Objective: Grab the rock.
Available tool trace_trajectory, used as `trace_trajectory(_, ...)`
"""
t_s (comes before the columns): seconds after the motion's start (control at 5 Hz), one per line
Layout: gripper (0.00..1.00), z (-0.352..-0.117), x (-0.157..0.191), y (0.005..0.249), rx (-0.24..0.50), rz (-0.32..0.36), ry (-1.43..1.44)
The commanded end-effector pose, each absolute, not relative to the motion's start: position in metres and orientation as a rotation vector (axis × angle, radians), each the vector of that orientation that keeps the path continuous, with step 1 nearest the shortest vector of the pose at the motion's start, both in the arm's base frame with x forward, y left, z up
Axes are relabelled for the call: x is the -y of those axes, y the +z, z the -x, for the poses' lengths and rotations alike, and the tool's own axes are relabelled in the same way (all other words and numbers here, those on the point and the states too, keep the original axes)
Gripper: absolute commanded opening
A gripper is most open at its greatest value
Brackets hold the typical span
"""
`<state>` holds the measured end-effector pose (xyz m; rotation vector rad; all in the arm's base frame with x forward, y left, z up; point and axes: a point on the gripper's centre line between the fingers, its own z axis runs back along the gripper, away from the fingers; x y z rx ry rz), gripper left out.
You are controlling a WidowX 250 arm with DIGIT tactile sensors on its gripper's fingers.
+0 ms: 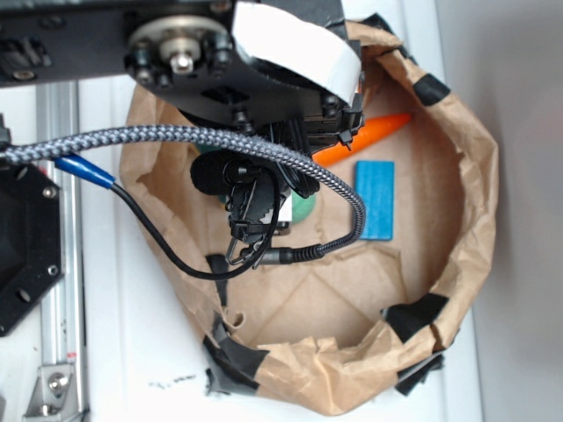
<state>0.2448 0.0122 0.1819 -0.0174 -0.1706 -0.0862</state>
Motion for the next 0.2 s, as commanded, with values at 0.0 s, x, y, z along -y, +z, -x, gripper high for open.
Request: trace_trajectory(0.0, 0.00, -0.2477, 0.0005, 0.1931, 0.261, 0.003, -0.089)
